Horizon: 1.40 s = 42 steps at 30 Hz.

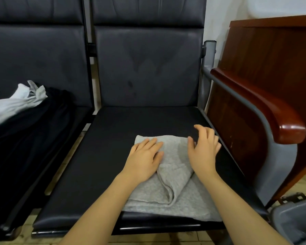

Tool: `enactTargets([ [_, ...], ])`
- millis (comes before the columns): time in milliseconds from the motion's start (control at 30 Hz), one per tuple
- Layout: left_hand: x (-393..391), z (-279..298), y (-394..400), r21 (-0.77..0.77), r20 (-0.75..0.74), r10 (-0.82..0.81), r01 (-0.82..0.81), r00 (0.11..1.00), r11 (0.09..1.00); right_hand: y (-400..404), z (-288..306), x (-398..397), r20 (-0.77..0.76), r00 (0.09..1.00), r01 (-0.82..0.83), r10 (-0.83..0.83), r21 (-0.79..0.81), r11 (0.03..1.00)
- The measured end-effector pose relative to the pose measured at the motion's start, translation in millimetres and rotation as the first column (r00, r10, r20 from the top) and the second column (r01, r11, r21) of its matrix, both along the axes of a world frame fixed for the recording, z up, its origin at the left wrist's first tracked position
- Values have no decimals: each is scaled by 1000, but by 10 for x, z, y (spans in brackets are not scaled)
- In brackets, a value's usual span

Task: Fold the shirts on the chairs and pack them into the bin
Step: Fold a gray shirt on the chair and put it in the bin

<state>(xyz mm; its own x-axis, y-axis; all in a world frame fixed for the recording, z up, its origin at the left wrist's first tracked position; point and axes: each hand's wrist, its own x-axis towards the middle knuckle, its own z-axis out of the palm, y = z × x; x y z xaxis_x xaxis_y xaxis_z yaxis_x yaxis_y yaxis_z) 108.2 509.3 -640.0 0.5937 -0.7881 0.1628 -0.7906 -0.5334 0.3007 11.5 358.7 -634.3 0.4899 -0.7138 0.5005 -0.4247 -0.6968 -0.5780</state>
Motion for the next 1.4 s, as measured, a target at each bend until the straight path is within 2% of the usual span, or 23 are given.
enactTargets([
  [33, -5, 7, -11, -22, 31, -4, 5, 1000, 1000, 23, 18, 8, -15, 995, -97, 97, -41, 994],
  [100, -6, 21, -42, 4, 36, -24, 23, 999, 1000, 92, 42, 24, -145, 941, -324, 306, -127, 937],
  [167, 15, 22, -70, 97, -2, -35, 35, 999, 995, 130, 9, 40, -311, 874, -419, 373, -92, 903],
  [267, 78, 1, -94, 150, -76, -35, 46, 997, 988, 31, -88, 63, -579, 756, -289, 305, 124, 949],
  [333, 131, -28, -109, 126, -107, -34, 48, 994, 991, -47, -124, 86, -682, 676, -213, 277, 179, 961],
  [367, 164, -50, -120, 97, -115, -30, 41, 993, 994, -80, -129, 114, -700, 665, -192, 260, 176, 965],
  [467, 271, -71, -155, -62, -170, -5, -6, 985, 998, -131, -120, 197, -689, 691, -162, 220, 150, 975],
  [533, 313, -58, -142, -112, -179, -6, -14, 984, 994, -134, -115, 210, -660, 722, -152, 209, 143, 978],
  [633, 280, -35, -29, -54, -132, -25, 18, 991, 998, -94, -90, 156, -558, 796, -222, 235, 92, 971],
  [700, 217, -12, 87, 0, -142, -34, 34, 989, 999, -9, -41, 100, -435, 832, -335, 344, 99, 937],
  [767, 156, 22, 214, 56, -123, -51, 58, 991, 997, 105, 5, 57, -312, 821, -440, 478, 189, 878],
  [867, 57, 66, 409, 169, -75, -84, 96, 994, 981, 235, 12, 4, -252, 757, -545, 602, 264, 796],
  [967, -79, 90, 587, 241, -47, -130, 138, 990, 961, 282, 7, -83, -280, 743, -533, 608, 303, 790],
  [1067, -214, 77, 717, 273, -6, -147, 143, 989, 951, 351, 6, -185, -321, 753, -511, 574, 264, 818],
  [1233, -312, 61, 760, 284, 69, -132, 107, 989, 953, 506, 39, -261, -217, 796, -533, 565, 191, 824],
  [1400, -371, 63, 711, 278, 53, -115, 96, 992, 956, 529, 78, -415, -158, 830, -516, 534, 145, 845],
])
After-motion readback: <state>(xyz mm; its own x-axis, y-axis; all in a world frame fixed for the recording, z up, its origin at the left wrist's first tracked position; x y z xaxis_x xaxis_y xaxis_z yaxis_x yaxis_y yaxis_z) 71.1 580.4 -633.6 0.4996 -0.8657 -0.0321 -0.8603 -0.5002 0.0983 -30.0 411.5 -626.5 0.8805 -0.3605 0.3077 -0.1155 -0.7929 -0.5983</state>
